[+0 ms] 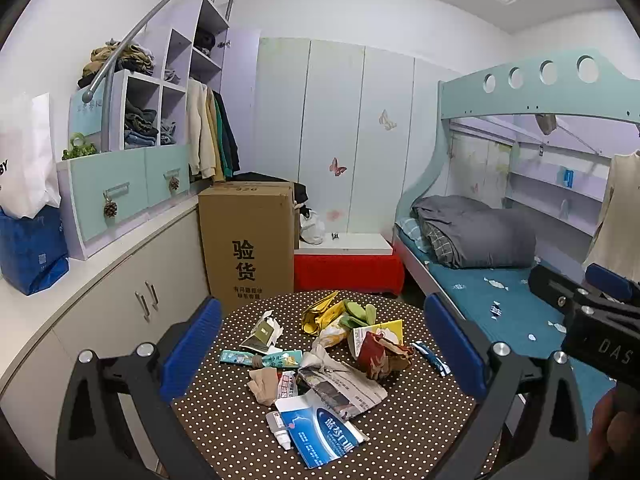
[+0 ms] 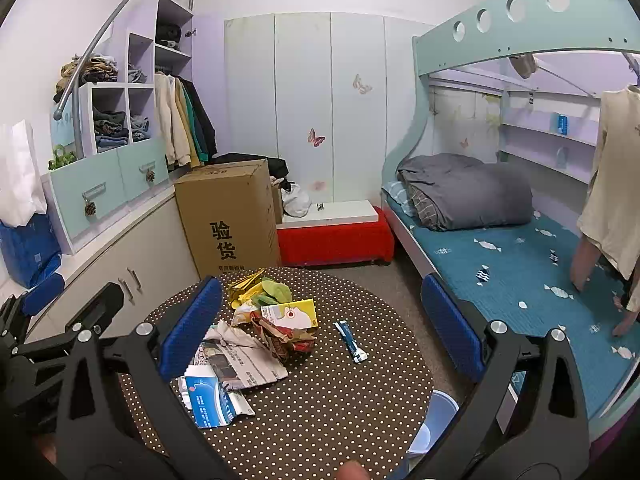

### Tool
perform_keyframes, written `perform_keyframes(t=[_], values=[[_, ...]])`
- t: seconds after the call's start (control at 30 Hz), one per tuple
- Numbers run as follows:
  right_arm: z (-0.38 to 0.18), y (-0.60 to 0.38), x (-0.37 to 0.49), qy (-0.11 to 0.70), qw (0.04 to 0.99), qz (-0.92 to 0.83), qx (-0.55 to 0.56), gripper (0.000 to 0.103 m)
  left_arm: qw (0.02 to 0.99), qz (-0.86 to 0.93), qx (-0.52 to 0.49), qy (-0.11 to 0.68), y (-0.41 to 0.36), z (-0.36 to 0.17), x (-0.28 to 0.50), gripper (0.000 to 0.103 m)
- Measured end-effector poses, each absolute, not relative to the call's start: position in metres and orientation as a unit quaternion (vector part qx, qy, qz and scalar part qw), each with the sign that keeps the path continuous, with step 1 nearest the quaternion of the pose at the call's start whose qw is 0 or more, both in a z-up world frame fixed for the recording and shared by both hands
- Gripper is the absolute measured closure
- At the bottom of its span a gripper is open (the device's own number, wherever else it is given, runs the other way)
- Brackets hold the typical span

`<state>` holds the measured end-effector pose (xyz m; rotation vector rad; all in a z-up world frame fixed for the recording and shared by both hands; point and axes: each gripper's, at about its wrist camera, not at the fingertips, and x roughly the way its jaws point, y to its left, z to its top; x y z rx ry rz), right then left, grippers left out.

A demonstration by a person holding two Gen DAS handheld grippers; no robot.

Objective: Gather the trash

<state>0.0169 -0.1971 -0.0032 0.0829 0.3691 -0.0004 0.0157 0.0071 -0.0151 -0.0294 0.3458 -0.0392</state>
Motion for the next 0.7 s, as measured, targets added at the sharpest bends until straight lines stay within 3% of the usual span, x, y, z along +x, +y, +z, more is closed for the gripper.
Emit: perform_keyframes(t=[0.33,0.7], values=[[-0.023,-0.184,0.044,0.222,0.975,0.016,0.027,0.005,0.976,-0.011,-0.026,0.217,0.026,-0.045,0.038,0.004],[-0.098,-0.164,0.1,0.333,0.942,0.049,0.011,0.005,0.947,0.037,-0.034,0.318,0.076,-0.125,0.069,0.004]])
